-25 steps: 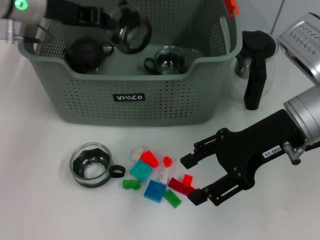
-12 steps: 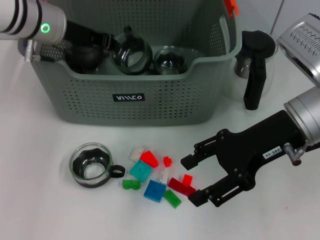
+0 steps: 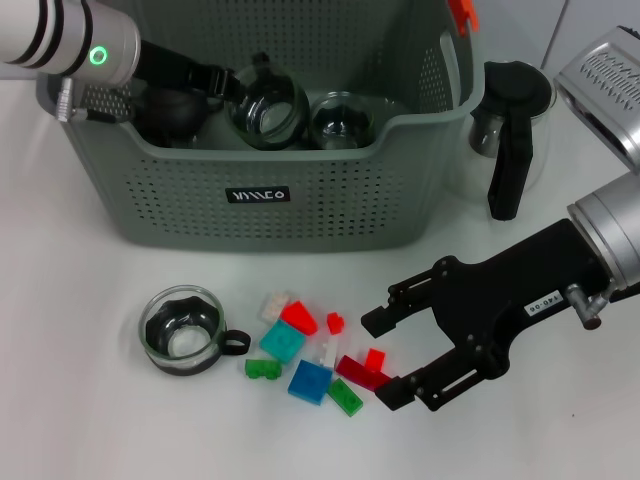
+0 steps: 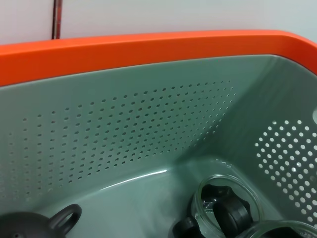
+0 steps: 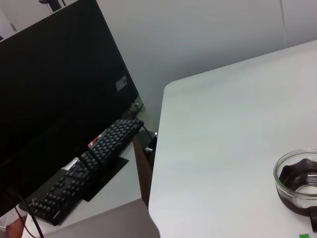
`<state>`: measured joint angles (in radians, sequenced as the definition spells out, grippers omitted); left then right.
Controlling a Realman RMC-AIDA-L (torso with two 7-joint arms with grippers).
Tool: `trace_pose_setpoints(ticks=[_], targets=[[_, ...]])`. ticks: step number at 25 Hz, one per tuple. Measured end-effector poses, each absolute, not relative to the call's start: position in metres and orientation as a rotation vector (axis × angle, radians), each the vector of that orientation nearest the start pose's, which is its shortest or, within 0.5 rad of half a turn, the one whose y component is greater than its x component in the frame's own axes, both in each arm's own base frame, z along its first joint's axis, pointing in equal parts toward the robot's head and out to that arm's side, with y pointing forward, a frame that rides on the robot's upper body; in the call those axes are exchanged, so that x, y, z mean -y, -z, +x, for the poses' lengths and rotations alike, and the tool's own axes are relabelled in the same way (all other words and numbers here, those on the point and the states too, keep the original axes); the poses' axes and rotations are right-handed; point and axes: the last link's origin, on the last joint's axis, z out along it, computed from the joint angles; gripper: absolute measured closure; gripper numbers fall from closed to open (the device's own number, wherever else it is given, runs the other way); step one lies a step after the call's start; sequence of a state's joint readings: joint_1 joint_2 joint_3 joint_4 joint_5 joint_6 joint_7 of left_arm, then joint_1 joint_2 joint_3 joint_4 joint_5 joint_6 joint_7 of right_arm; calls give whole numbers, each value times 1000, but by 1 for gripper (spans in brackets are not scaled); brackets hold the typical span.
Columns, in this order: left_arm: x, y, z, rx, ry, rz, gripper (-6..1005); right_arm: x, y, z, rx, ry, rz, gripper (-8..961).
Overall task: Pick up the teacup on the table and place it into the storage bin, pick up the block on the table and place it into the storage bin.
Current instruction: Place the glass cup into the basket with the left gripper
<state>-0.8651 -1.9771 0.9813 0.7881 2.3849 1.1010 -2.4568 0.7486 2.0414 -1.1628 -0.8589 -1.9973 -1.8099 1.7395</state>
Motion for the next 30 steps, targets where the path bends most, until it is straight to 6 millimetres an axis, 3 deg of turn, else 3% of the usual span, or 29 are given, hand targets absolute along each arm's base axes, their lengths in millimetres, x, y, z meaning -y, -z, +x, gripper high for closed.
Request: trace_pose_setpoints(ticks=[15, 30], targets=[[-471, -39, -172, 1122, 181, -2307, 890, -329, 17, 151, -346, -289, -3384, 122], [-471, -32, -172, 1109, 171, -2311, 887, -329, 17, 151, -349, -289, -3383, 122]])
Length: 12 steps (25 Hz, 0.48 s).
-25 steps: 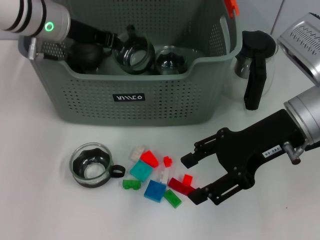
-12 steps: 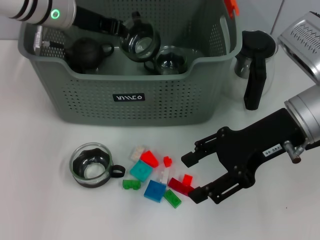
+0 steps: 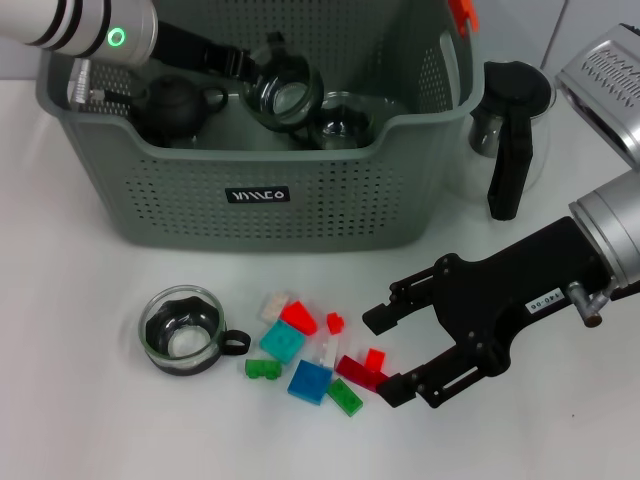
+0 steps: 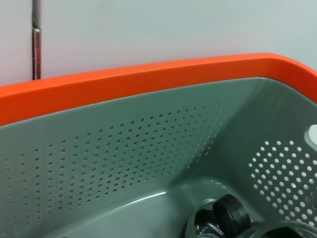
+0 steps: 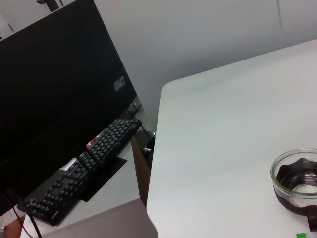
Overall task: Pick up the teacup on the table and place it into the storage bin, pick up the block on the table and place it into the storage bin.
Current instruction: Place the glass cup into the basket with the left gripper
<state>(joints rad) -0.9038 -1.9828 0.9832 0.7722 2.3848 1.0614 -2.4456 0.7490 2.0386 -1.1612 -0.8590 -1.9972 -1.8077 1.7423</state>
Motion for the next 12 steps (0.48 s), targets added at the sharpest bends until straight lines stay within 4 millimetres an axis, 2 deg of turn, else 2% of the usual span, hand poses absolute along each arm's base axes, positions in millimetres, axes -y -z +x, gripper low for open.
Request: trace_pose_setpoints(ticks=[12], targets=[[-468, -24, -174, 1125, 161, -2325, 884, -329, 17, 152, -353, -291, -3378, 122]])
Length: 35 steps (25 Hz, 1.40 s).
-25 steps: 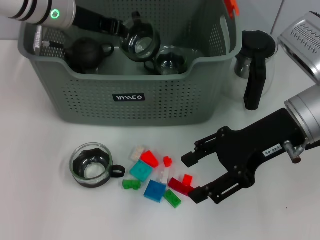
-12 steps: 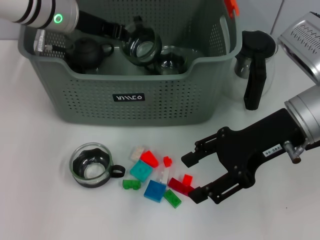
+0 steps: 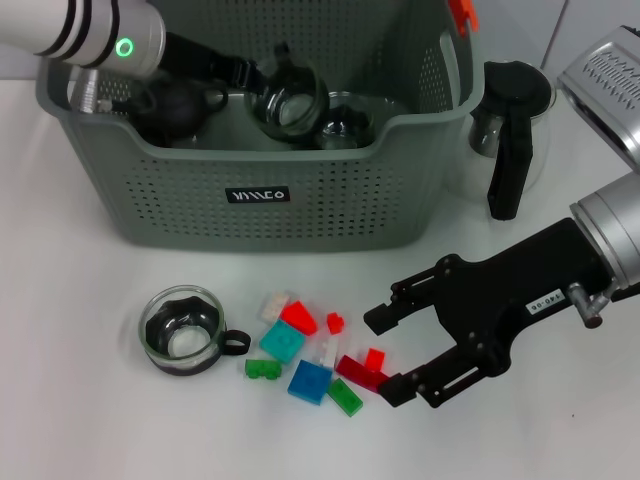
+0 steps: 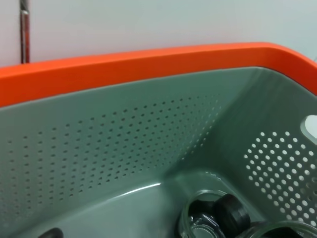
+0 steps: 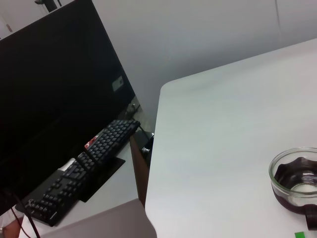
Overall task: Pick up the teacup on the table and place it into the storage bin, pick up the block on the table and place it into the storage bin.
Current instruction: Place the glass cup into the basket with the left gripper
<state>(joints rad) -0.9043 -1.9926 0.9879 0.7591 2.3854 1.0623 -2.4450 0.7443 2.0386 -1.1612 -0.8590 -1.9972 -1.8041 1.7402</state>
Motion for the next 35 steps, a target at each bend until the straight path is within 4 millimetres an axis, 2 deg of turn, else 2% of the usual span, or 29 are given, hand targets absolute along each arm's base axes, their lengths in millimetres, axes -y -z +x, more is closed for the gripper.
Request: trace_pose_setpoints(ticks=[11, 30, 35], targets=[[-467, -12, -165, 1114, 179, -2349, 881, -329, 17, 152, -349, -291, -3378, 120], [-466, -9, -162, 1086, 158, -2364, 876, -329, 17, 152, -349, -291, -3379, 119], [-466, -11, -158, 1071, 158, -2373, 676, -330, 16, 152, -350, -298, -3374, 119]])
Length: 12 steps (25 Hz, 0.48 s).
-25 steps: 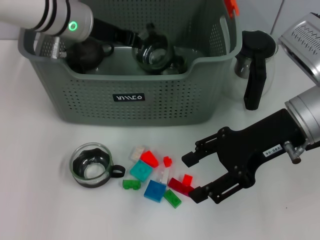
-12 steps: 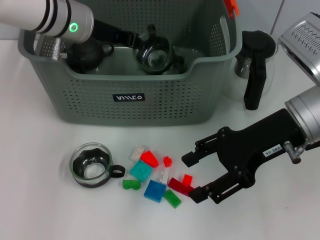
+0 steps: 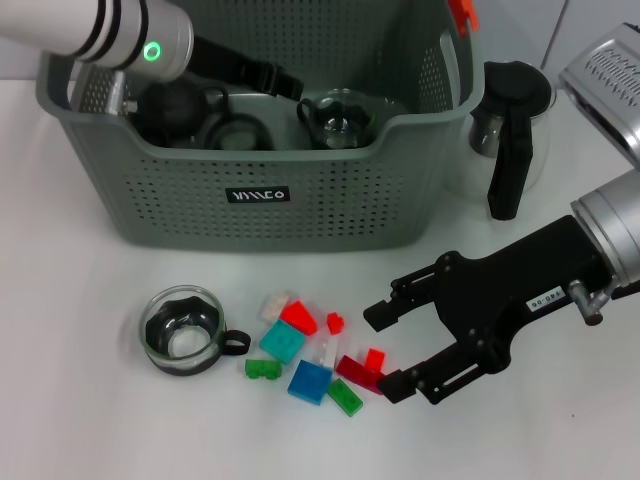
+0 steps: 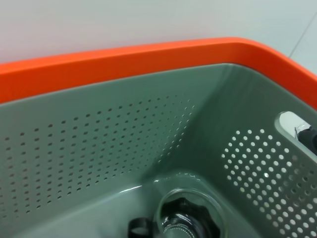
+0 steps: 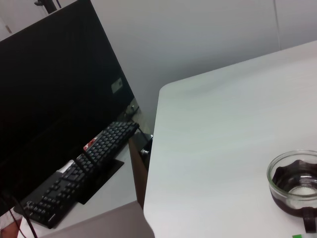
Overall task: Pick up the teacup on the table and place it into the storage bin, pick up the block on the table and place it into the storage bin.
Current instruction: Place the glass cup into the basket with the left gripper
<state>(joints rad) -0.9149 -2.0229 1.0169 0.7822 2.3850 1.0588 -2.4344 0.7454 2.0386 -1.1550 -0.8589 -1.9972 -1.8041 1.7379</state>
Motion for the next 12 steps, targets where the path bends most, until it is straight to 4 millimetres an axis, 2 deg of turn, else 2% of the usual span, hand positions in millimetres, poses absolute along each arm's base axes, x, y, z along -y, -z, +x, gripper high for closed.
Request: trace_pose_setpoints(ticks=[4, 8, 12], targets=[[-466, -21, -146, 1031, 178, -2392, 592, -331, 14, 152, -349, -314, -3369, 118], [-462, -41, -133, 1003, 207, -2420, 507, -331, 13, 151, -344, -316, -3369, 118], [-448, -67, -127, 997, 247, -2479, 403, -332, 10, 150, -349, -332, -3368, 118]])
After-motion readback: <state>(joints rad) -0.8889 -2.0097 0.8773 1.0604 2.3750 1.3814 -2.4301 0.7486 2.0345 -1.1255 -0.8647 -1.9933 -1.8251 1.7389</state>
